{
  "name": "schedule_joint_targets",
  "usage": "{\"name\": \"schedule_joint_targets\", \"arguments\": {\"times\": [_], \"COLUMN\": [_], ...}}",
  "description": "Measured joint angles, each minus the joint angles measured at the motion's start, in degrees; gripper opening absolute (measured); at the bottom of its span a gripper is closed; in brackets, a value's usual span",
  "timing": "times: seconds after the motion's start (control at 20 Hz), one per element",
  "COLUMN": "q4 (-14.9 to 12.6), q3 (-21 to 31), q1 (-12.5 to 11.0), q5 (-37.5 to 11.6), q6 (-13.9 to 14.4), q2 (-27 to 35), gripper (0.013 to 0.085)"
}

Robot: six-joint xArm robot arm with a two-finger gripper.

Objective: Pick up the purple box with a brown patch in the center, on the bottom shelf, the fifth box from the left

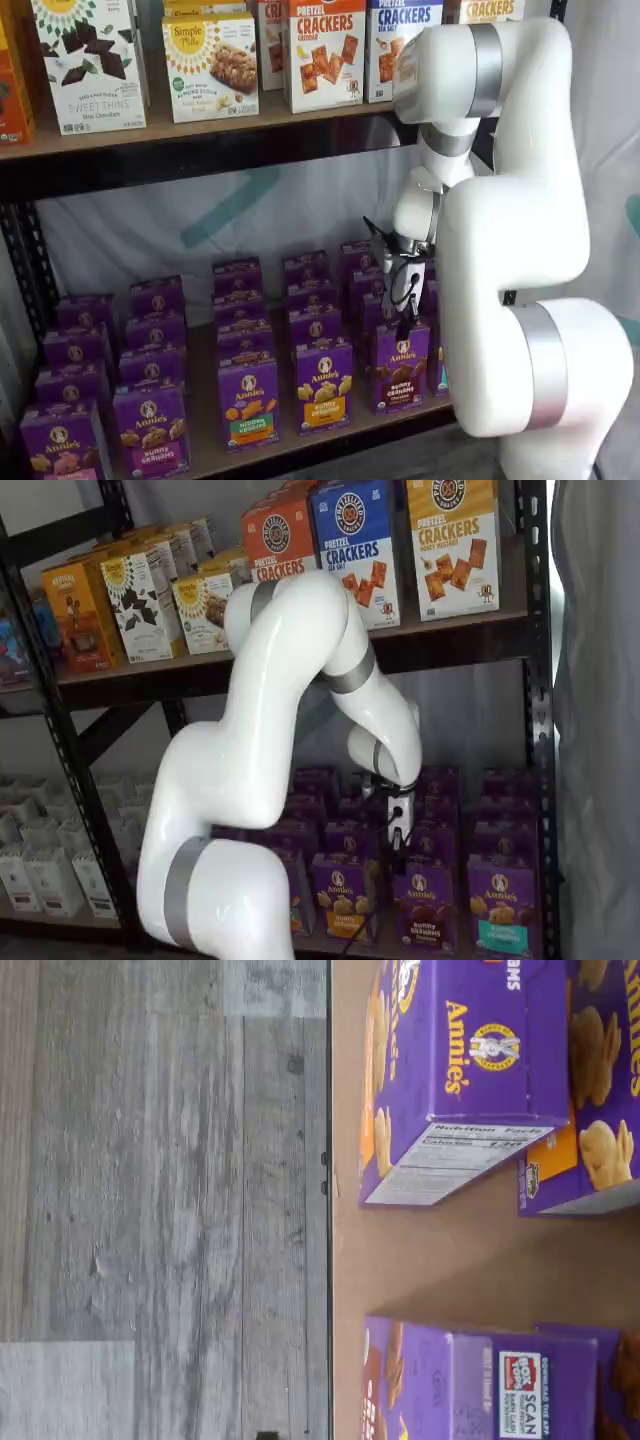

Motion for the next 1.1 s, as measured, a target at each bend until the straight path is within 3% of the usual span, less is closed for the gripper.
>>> {"name": "schedule_joint_targets", "arguments": {"times": [0.05, 0.1, 0.15, 0.3, 0.5, 1.1], "q4": [-1.25, -5.63, -7.64, -9.45, -9.87, -20.27], "q3": [-0.16, -1.06, -1.70, -3.16, -4.94, -10.96], "q1": [-0.02, -0.18, -0.25, -0.27, -0.28, -0.27], "q5": [0.21, 0.89, 1.15, 1.17, 1.27, 1.55], "q6": [1.06, 4.80, 6.56, 8.12, 8.50, 17.70], "q2": [0.09, 0.75, 1.36, 2.82, 4.52, 10.64], "gripper": [0.0850, 0.0850, 0.0850, 0.0850, 0.0850, 0.0850]}}
